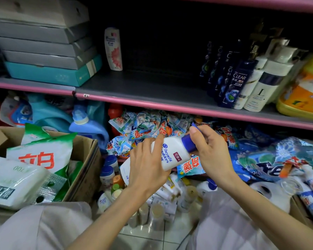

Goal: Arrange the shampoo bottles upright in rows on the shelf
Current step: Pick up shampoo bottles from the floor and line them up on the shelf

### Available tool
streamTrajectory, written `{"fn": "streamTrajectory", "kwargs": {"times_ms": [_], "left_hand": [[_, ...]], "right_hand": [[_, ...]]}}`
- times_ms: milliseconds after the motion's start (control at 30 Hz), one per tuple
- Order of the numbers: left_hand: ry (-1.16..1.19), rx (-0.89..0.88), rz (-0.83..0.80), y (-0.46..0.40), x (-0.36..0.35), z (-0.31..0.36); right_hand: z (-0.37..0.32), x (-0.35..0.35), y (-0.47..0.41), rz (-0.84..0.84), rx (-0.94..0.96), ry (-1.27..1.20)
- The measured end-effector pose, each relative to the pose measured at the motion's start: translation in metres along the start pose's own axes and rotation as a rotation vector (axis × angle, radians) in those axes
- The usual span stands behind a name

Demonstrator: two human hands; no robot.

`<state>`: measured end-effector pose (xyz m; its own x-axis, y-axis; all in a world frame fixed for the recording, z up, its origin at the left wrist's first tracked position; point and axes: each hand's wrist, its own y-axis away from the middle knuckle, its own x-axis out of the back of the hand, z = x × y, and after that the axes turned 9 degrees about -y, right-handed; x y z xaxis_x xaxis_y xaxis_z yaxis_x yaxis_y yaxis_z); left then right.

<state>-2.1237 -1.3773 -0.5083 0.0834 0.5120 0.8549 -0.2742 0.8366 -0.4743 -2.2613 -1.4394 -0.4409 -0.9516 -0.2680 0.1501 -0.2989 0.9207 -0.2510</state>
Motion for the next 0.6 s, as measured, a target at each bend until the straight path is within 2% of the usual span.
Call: {"fn": "streamTrajectory", "kwargs": {"times_ms": [267, 600], "left_hand": [[0.046, 0.007, -0.049, 0.0005, 0.0018, 0.0006], [0.006, 0.057, 0.0, 0.0029, 0.0024, 0.004]], "right_hand": [[0.002, 0.0, -0.0023, -0.015, 0.057, 0.069], [0.0055, -0.006, -0.006, 0.01, 0.066, 0.055]]}}
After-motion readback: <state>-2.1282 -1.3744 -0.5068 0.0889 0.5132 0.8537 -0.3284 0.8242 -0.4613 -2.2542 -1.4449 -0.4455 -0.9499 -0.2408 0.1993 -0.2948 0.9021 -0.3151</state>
